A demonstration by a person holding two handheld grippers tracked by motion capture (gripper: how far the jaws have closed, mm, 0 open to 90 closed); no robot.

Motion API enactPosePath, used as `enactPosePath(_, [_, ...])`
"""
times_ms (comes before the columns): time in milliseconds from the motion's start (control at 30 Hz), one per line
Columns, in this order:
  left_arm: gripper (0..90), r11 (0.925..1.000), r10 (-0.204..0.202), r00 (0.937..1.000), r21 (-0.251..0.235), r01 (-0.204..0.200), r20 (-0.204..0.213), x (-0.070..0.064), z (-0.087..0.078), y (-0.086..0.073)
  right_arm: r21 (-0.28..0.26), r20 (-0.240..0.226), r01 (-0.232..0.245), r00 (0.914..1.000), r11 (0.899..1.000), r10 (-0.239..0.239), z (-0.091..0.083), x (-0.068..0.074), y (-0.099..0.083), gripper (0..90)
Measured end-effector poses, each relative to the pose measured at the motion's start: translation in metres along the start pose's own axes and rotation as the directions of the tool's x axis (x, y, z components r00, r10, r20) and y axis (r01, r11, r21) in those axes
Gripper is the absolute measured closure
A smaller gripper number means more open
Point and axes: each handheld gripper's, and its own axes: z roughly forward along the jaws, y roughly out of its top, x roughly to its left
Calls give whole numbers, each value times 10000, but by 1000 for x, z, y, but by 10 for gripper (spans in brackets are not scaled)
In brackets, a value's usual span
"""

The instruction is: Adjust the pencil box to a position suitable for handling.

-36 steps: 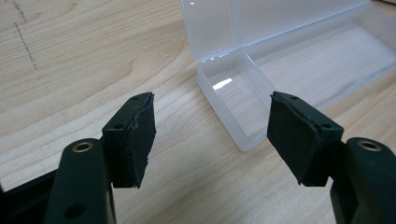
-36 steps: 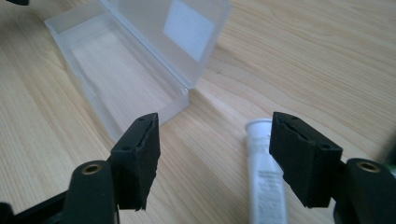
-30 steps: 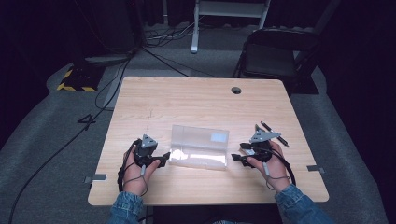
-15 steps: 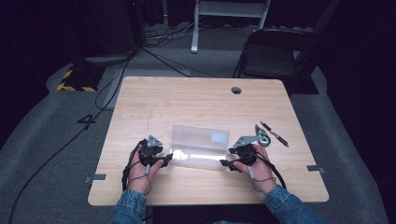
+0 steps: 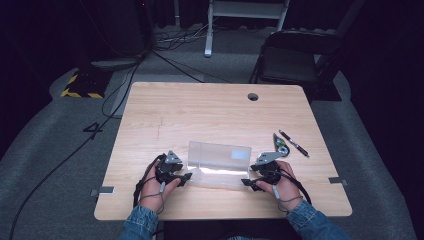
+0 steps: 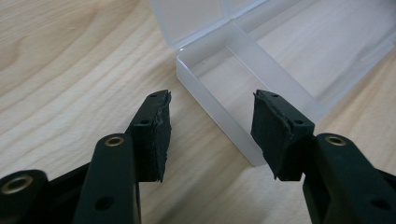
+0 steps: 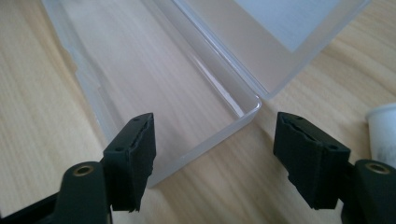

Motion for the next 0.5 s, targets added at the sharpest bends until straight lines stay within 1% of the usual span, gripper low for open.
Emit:
enactPosePath(200, [456, 9996, 286, 9988, 3, -286, 387, -16, 2, -1, 274, -123, 44, 9999, 9996, -41, -15, 6, -16, 275])
enactPosePath(267, [451, 9993, 381, 9984, 25, -383, 416, -21, 3, -1, 325, -137, 53, 9999, 9995, -48, -20, 8, -20, 273])
enactPosePath(300, [450, 9987, 505, 9977, 63, -508, 446, -23, 3, 0, 363, -149, 81, 9999, 9993, -76, -22, 9, -23, 273])
enactPosePath(367, [448, 9985, 537, 9969, 68, -542, 567, -28, 4, 0, 454, -162, 130, 9998, 9989, -122, -26, 12, -27, 273])
enactPosePath(500, [443, 9964, 827, 9946, 147, -837, 632, -37, 5, 1, 616, -162, 269, 9995, 9977, -260, -34, 18, -35, 273])
